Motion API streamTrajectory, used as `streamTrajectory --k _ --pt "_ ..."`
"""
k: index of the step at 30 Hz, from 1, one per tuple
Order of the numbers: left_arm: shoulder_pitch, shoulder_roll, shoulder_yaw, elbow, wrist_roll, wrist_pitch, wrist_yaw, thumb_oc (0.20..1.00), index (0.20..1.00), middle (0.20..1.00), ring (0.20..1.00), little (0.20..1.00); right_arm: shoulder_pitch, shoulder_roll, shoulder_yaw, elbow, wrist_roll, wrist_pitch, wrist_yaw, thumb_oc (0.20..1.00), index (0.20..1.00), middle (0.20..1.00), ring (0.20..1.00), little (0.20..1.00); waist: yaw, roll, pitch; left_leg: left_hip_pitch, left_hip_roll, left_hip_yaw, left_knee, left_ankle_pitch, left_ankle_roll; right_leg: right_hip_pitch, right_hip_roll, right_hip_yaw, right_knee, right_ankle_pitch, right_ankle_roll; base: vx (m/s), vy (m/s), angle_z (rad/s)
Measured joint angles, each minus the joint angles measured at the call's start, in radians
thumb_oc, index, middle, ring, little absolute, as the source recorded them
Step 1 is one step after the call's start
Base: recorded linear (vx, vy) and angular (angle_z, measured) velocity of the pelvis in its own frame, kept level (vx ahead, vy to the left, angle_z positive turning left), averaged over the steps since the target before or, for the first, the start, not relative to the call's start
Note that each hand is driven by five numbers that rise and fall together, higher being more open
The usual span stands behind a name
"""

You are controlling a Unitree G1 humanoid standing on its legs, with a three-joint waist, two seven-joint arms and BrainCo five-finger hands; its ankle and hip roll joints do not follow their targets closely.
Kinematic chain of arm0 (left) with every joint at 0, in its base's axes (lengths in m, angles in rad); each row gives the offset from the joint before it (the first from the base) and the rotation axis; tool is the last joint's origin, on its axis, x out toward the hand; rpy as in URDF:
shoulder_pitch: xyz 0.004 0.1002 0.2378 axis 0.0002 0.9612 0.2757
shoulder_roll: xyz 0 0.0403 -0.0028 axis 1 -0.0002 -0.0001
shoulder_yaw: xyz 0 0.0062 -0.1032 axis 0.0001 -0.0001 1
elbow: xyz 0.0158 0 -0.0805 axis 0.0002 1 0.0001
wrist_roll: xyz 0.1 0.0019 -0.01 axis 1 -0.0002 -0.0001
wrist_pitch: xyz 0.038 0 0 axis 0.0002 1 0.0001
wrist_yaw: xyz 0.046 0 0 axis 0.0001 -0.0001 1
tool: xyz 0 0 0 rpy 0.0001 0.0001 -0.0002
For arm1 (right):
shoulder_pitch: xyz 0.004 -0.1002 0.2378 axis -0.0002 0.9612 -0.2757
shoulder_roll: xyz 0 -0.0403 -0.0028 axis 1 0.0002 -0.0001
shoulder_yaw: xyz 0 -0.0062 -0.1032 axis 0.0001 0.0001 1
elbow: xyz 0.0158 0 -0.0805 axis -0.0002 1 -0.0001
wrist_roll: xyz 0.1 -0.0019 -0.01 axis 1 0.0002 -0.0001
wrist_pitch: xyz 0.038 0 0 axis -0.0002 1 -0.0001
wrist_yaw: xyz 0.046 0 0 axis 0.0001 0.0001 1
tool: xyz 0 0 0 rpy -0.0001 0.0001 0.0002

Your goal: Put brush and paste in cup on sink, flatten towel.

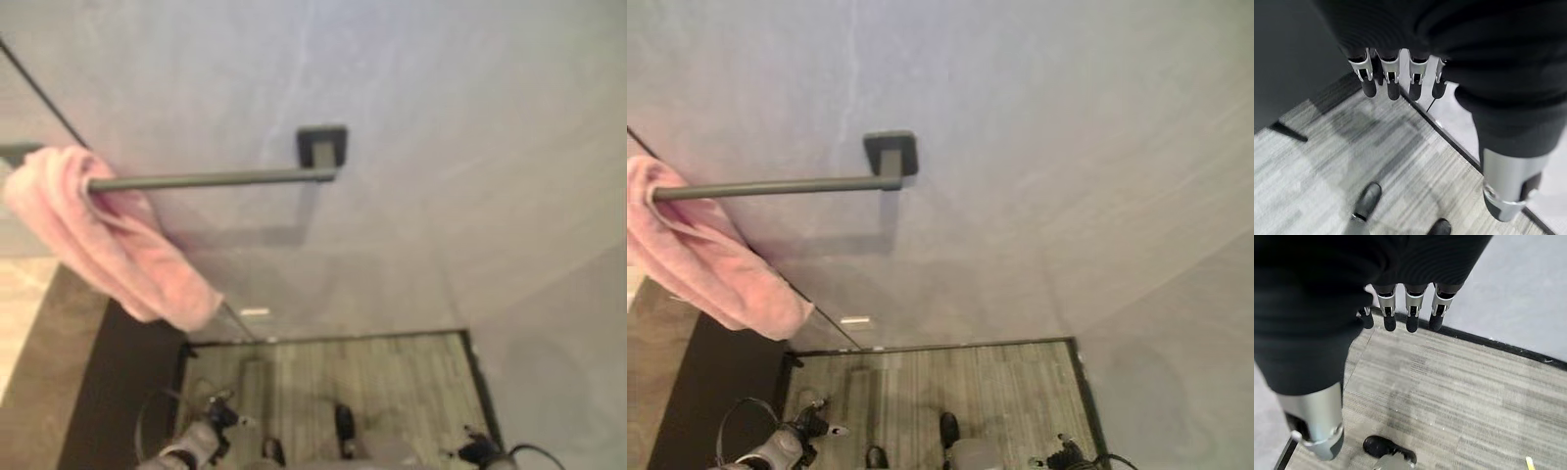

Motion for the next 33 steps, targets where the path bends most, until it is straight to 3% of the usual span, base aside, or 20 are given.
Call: streamTrajectory --k 5,9,15,19,23,29,33 --pt "0.002 0.026 -0.035 -0.043 0.020 -0.007 0.000 1.000 1.000 1.000 1.000 1.000 -0.012 0.019 0.013 -0.038 -0.001 0.001 0.003 1.000 1.000 1.000 1.000 1.000 0.015 0.001 0.001 0.000 -0.062 0.038 0.000 -0.001 0.043 -0.037 -0.044 0.051 0.025 0.011 0.037 -0.02 0.307 -0.21" --pt "0.004 0.062 -0.060 -0.061 0.022 -0.012 0.000 1.000 1.000 1.000 1.000 1.000 -0.014 0.030 0.023 -0.053 -0.001 -0.004 0.005 1.000 1.000 1.000 1.000 1.000 0.030 -0.031 -0.007 0.001 -0.096 0.050 -0.001 -0.006 0.071 -0.043 -0.076 0.065 0.025 0.014 0.078 -0.01 0.228 -0.10" --pt "0.048 0.142 -0.077 -0.219 0.040 -0.045 -0.018 1.000 1.000 1.000 1.000 1.000 -0.001 0.029 0.031 -0.110 0.006 -0.019 0.009 1.000 1.000 1.000 1.000 1.000 0.036 -0.056 -0.018 0.000 -0.110 0.064 -0.001 -0.006 0.082 -0.040 -0.090 0.082 0.006 0.032 0.103 -0.01 0.112 -0.06" --pt "0.099 0.198 -0.105 -0.368 0.040 -0.080 -0.051 1.000 1.000 1.000 1.000 1.000 0.029 0.024 0.027 -0.129 0.035 -0.031 0.011 1.000 1.000 1.000 1.000 1.000 0.037 -0.056 -0.028 -0.001 -0.109 0.055 -0.003 -0.004 0.084 -0.021 -0.094 0.068 -0.019 0.042 0.111 0.01 0.051 0.07" --pt "0.131 0.204 -0.108 -0.445 0.040 -0.089 -0.088 1.000 1.000 1.000 1.000 1.000 0.038 0.025 0.020 -0.124 0.052 -0.030 0.015 1.000 1.000 1.000 1.000 1.000 0.037 -0.051 -0.041 -0.002 -0.106 0.038 -0.003 -0.002 0.086 -0.014 -0.095 0.055 -0.030 0.046 0.109 0.03 0.012 0.12" --pt "0.177 0.311 -0.122 -0.798 0.017 -0.111 -0.174 1.000 1.000 1.000 1.000 1.000 0.038 0.017 -0.008 -0.158 0.111 -0.042 0.019 1.000 1.000 1.000 1.000 1.000 0.041 -0.041 -0.056 -0.002 -0.102 0.019 -0.005 0.004 0.084 -0.001 -0.097 0.036 -0.034 0.044 0.108 0.02 -0.017 0.11" --pt "0.174 0.435 -0.125 -1.087 -0.025 -0.107 -0.249 1.000 1.000 1.000 1.000 1.000 0.038 0.016 -0.008 -0.150 0.110 -0.039 0.025 1.000 1.000 1.000 1.000 1.000 0.052 -0.042 -0.061 -0.005 -0.100 0.002 -0.006 0.010 0.081 0.001 -0.098 0.019 -0.038 0.044 0.108 0.01 -0.018 0.13"
